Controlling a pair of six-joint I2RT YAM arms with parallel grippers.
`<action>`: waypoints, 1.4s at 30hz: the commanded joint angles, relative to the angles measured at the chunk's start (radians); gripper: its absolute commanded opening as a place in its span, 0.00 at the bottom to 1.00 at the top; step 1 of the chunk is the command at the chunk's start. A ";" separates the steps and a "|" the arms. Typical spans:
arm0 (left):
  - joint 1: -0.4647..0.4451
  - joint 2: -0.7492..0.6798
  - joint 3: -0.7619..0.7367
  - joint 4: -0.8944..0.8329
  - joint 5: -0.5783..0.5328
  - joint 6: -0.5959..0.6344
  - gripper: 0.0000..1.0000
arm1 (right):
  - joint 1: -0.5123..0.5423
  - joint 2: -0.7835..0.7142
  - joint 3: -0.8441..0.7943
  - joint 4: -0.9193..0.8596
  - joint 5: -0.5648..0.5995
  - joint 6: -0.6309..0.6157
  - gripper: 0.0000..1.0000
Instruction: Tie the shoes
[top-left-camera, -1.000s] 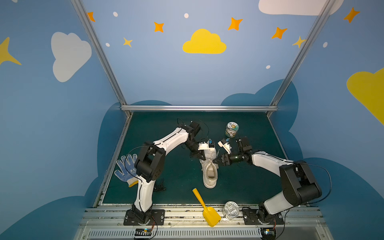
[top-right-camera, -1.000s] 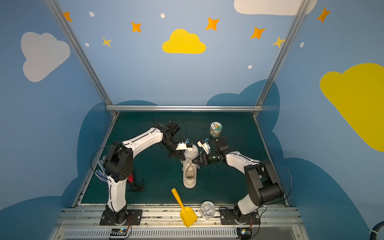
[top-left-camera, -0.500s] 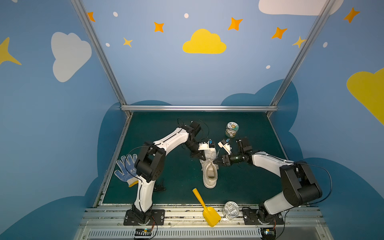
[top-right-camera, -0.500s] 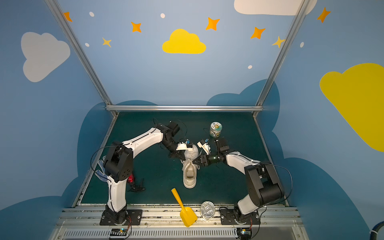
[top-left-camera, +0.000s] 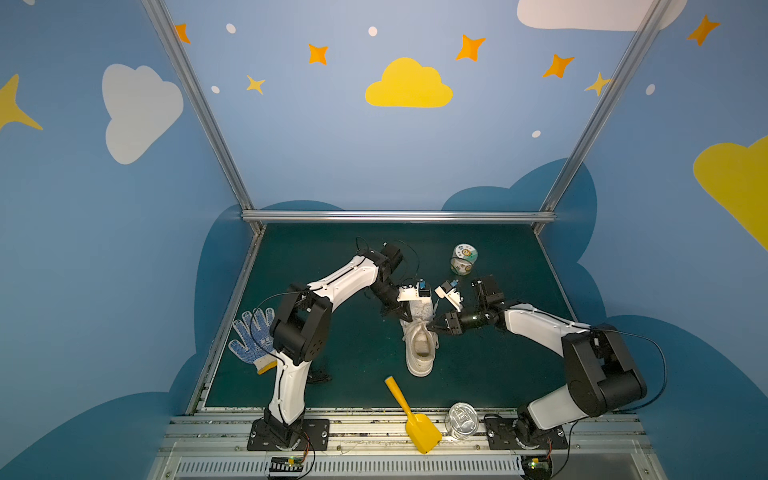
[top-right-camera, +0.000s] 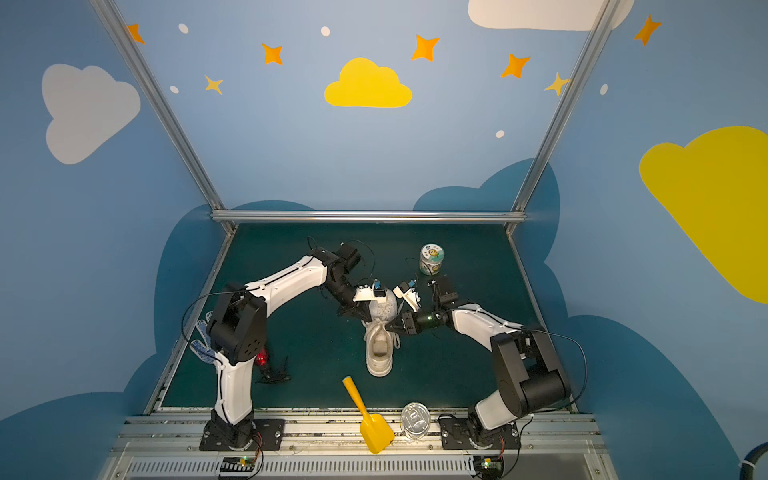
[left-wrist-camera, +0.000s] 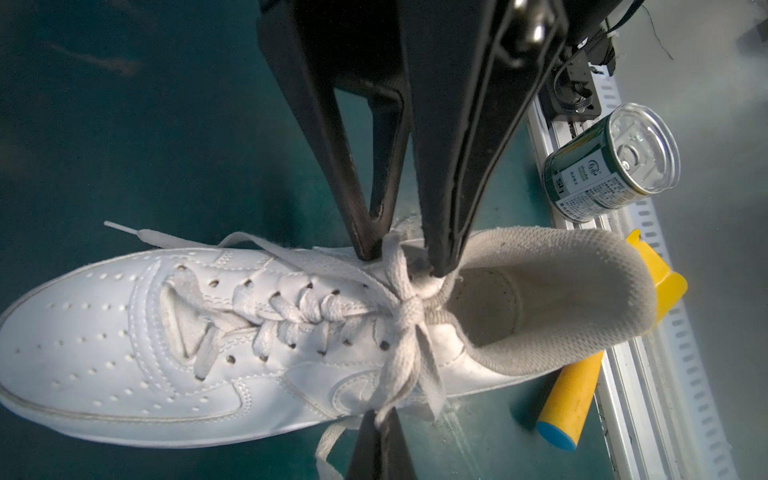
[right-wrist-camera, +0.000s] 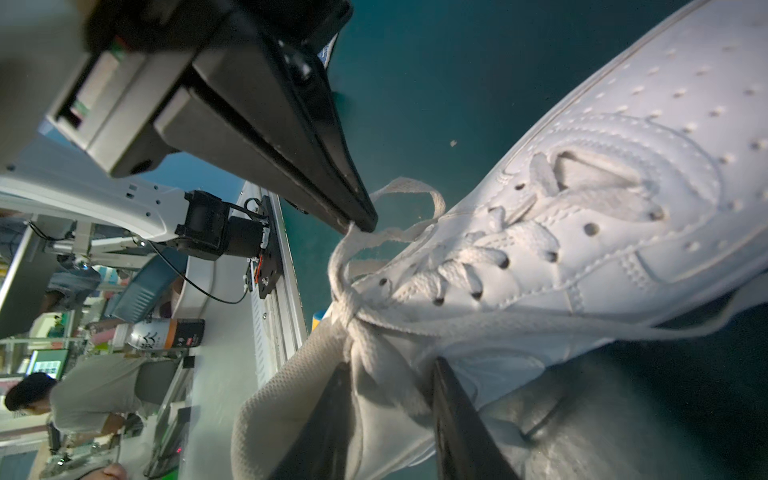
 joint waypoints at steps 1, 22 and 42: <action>-0.001 0.008 -0.001 -0.027 0.009 0.000 0.03 | 0.012 0.000 0.013 -0.029 -0.007 -0.018 0.27; 0.011 -0.039 -0.033 -0.012 -0.018 0.005 0.03 | 0.007 -0.095 0.018 -0.111 0.066 -0.034 0.00; 0.023 -0.069 -0.059 0.006 -0.057 0.000 0.03 | -0.008 -0.132 0.020 -0.198 0.095 -0.051 0.00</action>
